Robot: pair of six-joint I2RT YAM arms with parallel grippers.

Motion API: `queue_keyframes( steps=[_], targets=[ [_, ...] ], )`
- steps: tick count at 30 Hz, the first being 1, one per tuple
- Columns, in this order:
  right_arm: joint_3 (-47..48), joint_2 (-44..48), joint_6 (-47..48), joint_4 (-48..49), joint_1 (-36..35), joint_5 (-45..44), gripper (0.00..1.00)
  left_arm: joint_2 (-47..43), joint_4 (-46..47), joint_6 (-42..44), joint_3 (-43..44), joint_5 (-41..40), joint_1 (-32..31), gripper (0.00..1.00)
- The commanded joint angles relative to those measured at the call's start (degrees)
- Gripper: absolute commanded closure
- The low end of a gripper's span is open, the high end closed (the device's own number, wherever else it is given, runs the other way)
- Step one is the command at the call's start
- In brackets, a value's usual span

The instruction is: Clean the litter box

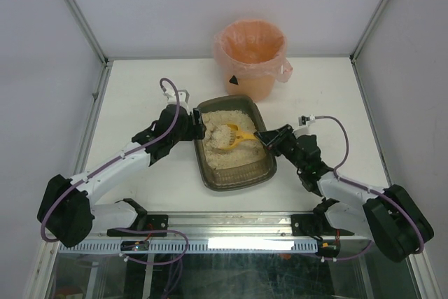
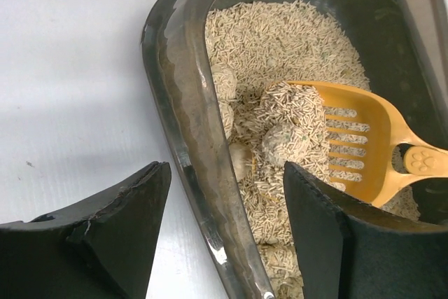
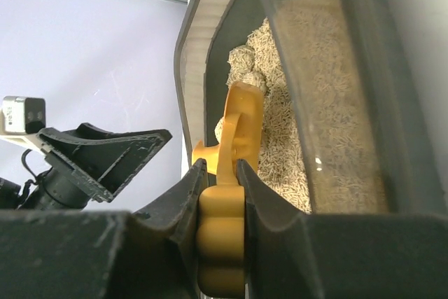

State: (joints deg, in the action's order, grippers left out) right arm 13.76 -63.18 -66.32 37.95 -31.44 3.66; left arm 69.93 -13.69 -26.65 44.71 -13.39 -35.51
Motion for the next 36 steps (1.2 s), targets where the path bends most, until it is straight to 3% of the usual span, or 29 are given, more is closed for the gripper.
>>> queue_keyframes(
  steps=[1,11,19,23,25,28,31,34,36],
  targets=[
    [-1.7,2.9,-2.8,7.3,3.0,4.0,1.0,-4.5,1.8,-0.3,2.7,-0.1,0.9,0.32],
    [-7.7,3.8,-8.9,22.4,12.2,16.1,1.0,-9.2,1.6,1.7,3.4,-1.6,1.3,0.31],
    [-8.1,4.2,-13.6,28.8,18.0,21.9,1.0,-12.0,0.9,2.3,3.1,-3.5,1.5,0.29],
    [-8.3,5.4,-14.2,26.7,19.5,22.5,1.0,-12.2,0.4,2.4,3.3,-3.6,1.5,0.29],
    [-8.0,4.0,-14.7,30.0,19.2,24.3,1.0,-12.2,0.5,2.3,3.1,-3.7,1.5,0.29],
    [-10.2,4.8,-17.3,29.2,23.4,23.5,1.0,-11.7,0.4,2.4,3.5,-3.4,1.6,0.29],
    [-7.8,2.8,-16.1,30.9,20.6,25.5,1.0,-11.8,0.6,2.0,3.2,-3.5,1.6,0.29],
    [-9.7,2.4,-18.4,31.5,24.1,24.6,1.0,-11.6,0.7,2.0,3.3,-3.5,1.6,0.29],
    [-8.2,1.4,-17.6,31.3,22.3,24.9,1.0,-11.8,0.8,1.6,3.1,-3.6,1.6,0.29]
  ],
)
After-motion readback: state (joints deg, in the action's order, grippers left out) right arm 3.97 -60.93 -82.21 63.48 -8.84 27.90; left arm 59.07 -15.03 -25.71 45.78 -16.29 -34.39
